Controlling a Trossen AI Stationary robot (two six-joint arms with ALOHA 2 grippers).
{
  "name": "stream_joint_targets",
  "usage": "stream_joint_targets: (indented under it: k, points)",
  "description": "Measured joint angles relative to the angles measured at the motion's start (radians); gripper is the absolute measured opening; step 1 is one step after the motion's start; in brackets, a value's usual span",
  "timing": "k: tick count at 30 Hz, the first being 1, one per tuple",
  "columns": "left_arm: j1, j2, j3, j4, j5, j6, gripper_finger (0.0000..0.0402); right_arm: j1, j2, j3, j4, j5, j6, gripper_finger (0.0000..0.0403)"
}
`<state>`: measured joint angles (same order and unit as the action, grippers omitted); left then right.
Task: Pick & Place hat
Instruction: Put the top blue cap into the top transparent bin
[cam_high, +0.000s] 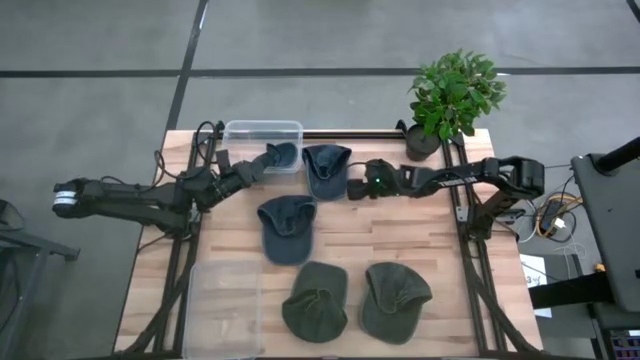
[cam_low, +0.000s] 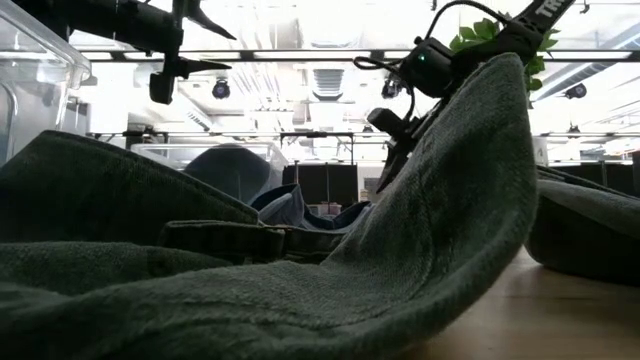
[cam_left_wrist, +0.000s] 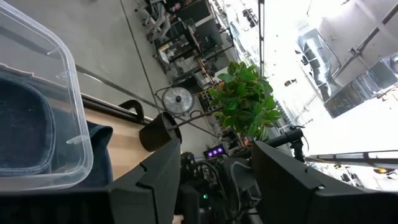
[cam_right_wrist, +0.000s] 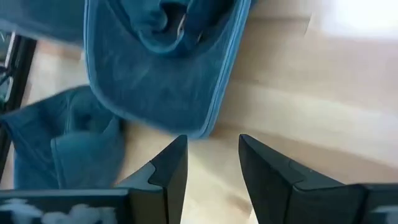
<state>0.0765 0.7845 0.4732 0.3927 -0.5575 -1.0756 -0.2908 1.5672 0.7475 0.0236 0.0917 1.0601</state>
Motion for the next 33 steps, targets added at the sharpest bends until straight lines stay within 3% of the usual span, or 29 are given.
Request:
stream_joint_targets:
  k: [7, 18, 22, 27, 33]
  points:
    - [0.000, 0.000, 0.000, 0.000, -0.001, 0.005, 0.0190, -0.053, 0.079, 0.008, 0.112, 0.010, 0.003, 0.0133]
    - [0.000, 0.000, 0.000, 0.000, -0.002, 0.000, 0.0190, -0.066, 0.216, 0.098, 0.117, -0.087, -0.003, 0.0120]
    - [0.000, 0.000, 0.000, 0.000, -0.003, 0.000, 0.0190, -0.068, 0.224, 0.127, 0.111, -0.101, -0.033, 0.0094]
    - [-0.001, 0.000, 0.000, -0.004, -0.004, 0.001, 0.0190, -0.068, 0.223, 0.155, 0.085, -0.100, -0.088, 0.0021]
    - [-0.001, 0.000, -0.001, -0.010, -0.004, 0.000, 0.0190, -0.065, 0.179, 0.200, -0.071, -0.074, -0.132, 0.0013]
